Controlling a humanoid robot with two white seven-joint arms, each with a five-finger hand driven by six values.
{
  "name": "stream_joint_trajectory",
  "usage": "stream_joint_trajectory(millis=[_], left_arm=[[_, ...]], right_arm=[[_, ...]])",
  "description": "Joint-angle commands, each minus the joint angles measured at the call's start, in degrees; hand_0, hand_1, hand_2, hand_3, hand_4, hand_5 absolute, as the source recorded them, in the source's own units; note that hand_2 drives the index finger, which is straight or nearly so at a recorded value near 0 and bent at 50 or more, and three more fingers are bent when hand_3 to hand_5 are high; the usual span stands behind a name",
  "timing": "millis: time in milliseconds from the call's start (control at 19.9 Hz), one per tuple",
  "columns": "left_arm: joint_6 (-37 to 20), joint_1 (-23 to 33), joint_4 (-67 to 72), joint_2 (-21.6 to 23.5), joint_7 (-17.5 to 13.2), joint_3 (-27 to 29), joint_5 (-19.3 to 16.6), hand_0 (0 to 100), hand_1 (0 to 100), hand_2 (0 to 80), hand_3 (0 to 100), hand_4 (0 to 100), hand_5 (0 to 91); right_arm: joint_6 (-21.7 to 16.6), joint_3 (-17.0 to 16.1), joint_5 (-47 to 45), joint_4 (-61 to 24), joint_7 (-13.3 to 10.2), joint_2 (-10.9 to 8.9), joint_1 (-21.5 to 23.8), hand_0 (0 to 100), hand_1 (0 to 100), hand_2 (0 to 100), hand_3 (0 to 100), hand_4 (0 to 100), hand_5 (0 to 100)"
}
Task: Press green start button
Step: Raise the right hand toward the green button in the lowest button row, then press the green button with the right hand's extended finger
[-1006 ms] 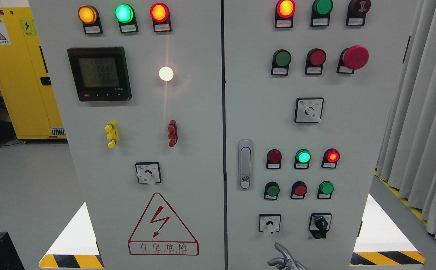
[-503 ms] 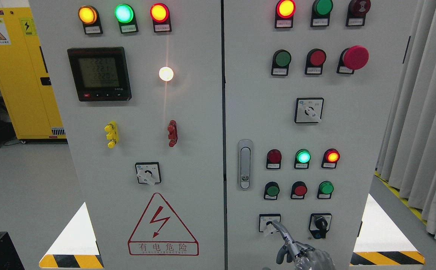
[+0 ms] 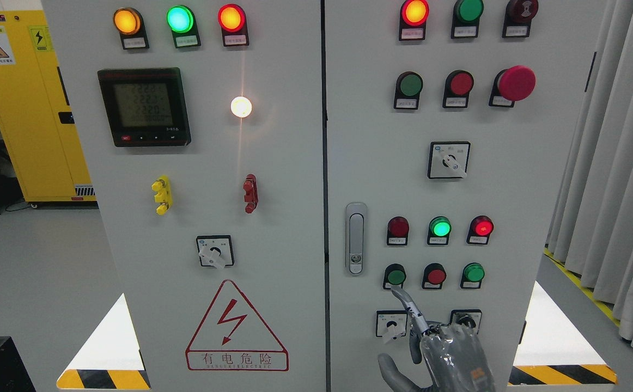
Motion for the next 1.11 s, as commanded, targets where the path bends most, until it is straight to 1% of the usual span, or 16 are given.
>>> stream_joint_trajectory(millis=[0,453,1057], left_arm=[[0.0,0.0,0.0,0.0,0.0,0.0,0.0,12,56,0.0,0,0,0.0],[0.0,0.0,0.0,0.0,0.0,0.0,0.0,12,56,0.0,0,0,0.0],[0.0,0.0,0.0,0.0,0.0,0.0,0.0,12,56,0.0,0,0,0.0]], right_arm=[[0.1,-0.9,0.6,5.8,-0.1,0.26,-2.0,36,75,0,95,99,100],[0.2,-1.4,0.1,9.2,-0.1,0.35,-3.8,37,73,0,95,99,100],[0.4,-2.0,-0.3,9.3,-0.2,0.35,-4.3,39,72,0,95,99,100]])
